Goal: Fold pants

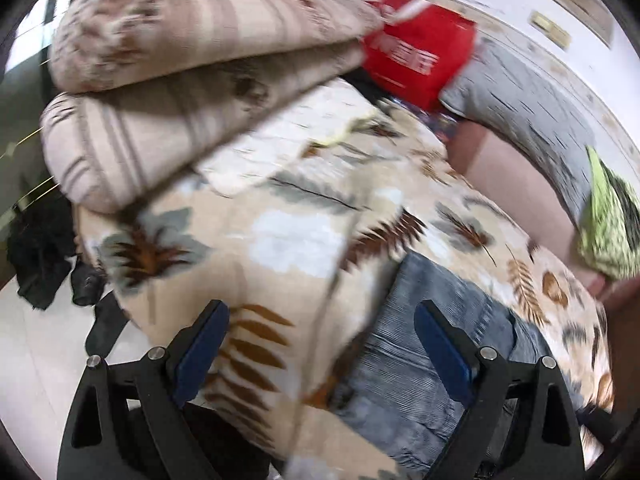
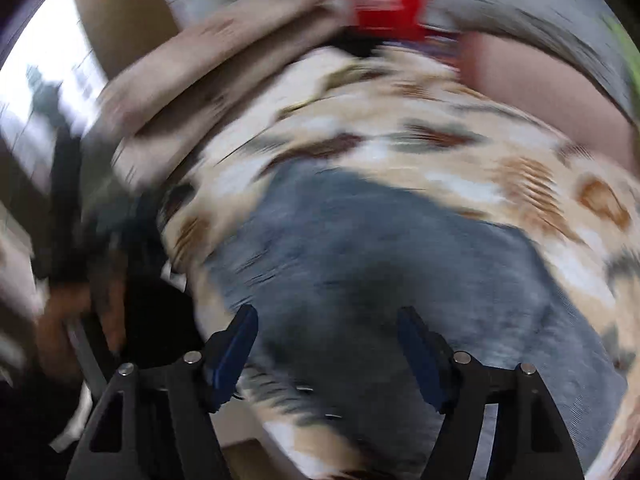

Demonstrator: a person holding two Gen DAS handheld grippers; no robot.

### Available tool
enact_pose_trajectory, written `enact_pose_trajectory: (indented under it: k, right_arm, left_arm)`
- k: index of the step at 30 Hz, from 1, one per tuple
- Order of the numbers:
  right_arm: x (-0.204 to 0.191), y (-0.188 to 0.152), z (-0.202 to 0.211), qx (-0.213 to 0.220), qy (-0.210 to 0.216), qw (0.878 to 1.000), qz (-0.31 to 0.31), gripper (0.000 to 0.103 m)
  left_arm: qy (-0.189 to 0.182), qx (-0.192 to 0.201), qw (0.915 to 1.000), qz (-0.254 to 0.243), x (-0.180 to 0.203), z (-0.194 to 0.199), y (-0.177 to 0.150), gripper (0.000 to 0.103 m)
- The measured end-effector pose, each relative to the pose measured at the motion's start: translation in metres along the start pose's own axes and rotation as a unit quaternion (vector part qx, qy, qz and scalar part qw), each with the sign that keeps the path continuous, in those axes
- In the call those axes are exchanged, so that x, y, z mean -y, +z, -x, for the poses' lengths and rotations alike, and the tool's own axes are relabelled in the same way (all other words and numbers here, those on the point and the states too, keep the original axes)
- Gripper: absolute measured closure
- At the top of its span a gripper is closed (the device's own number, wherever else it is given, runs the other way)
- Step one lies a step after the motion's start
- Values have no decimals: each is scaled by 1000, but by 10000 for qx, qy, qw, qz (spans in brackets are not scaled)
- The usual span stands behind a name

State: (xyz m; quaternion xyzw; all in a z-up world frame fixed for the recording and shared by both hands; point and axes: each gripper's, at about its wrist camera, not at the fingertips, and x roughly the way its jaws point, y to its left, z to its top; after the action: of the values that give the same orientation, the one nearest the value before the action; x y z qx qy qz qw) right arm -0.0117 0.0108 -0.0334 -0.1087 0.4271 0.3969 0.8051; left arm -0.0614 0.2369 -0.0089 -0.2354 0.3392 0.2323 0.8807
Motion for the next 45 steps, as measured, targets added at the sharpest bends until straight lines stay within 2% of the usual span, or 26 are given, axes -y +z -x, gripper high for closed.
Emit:
enact_pose_trajectory:
  k: [3, 5, 6, 7, 8, 9, 11, 16, 19, 20, 21, 23, 24, 25, 28, 30, 32, 34, 36, 37, 38, 39, 40, 41, 43, 45]
  right_arm:
    - [-38, 2, -36, -111, -120, 9982, 571, 41]
    - [-53, 5, -61, -116, -473, 9941, 967, 48]
    - [-51, 7, -75, -206, -620, 9930, 988, 59]
    - [-45, 8, -93, -478, -579, 9937, 828, 77]
    - [-41, 9, -99, -591, -477, 9943, 742, 80]
    - [-41, 9, -100, -591, -447, 9944, 747, 91]
    - [-45, 13, -87, -482, -370, 9955, 724, 94]
    - [-50, 13, -46, -89, -76, 9985, 541, 94]
    - [-50, -15, -91, -772, 134, 9951, 603, 87]
    - [-46, -22, -102, -770, 26, 9952, 610, 88]
    - [-39, -23, -96, -443, 168, 9983, 349, 87]
    - [-26, -21, -88, -405, 527, 9977, -154, 74]
    - [-19, -20, -81, -305, 712, 9963, -363, 54]
    - [-10, -19, -73, -213, 899, 9939, -597, 44]
    - [21, -22, -45, 98, 1261, 9819, -1408, 44]
    - [42, -21, -28, 319, 1342, 9716, -1923, 44]
    - [78, -14, -12, 623, 1431, 9546, -2536, 43]
    - [111, -6, -4, 916, 1434, 9374, -3037, 41]
    - [149, 2, -12, 1153, 1580, 9110, -3631, 35]
    - [163, 7, -24, 1066, 1648, 9033, -3814, 29]
    - [178, 8, -50, 650, 1582, 8985, -4043, 28]
    - [192, 2, -87, -81, 1447, 8885, -4354, 43]
    - [197, -3, -97, -204, 1301, 8853, -4461, 64]
    - [199, -1, -90, -112, 1147, 8865, -4482, 63]
    - [193, 5, -73, -37, 1191, 8893, -4414, 48]
    - [178, 4, -42, 250, 1082, 9065, -4074, 46]
  left_arm:
    - [-42, 40, 9999, 147, -12, 10, 3, 9]
    - [-87, -7, 9999, 84, -16, 12, 4, 9]
    - [-99, -29, 9999, 60, -17, 13, 2, 9]
    - [-119, -49, 9999, 38, -18, 14, 2, 9]
    - [-152, -60, 9999, 13, -20, 15, 1, 9]
    - [-173, -61, 9998, -1, -20, 14, 2, 9]
    - [-186, -50, 9998, 54, -24, 14, 3, 9]
    - [-258, -59, 9993, 281, -31, 9, 9, 9]
    - [-342, -137, 9991, 191, -20, 6, 11, 9]
    - [-403, -152, 9990, 122, -13, 7, 12, 9]
    - [-460, -120, 9989, -1, -4, 8, 12, 9]
    - [-452, -59, 9986, -256, 14, 8, 9, 9]
    - [-467, -95, 9983, -325, 21, 5, 6, 9]
    - [-496, -183, 9976, -452, 30, -1, 2, 9]
    - [115, -673, 9889, -1318, 60, -36, -22, 9]
    - [625, -1370, 9674, -2036, 73, -76, -51, 8]
    - [716, -1056, 9703, -2057, 70, -77, -59, 4]
    - [708, -1152, 9703, -2006, 68, -77, -55, 4]
    - [721, -1125, 9694, -2059, 68, -77, -56, 4]
    - [737, -1071, 9688, -2109, 68, -75, -57, 4]
    - [728, -1041, 9689, -2124, 68, -74, -57, 4]
    - [724, -1051, 9687, -2129, 69, -76, -57, 4]
    - [703, -1079, 9691, -2103, 68, -76, -56, 4]
    - [648, -1118, 9704, -2039, 66, -74, -54, 4]
    - [438, -1117, 9776, -1727, 63, -63, -46, 5]
    - [86, -980, 9844, -1461, 65, -52, -38, 5]
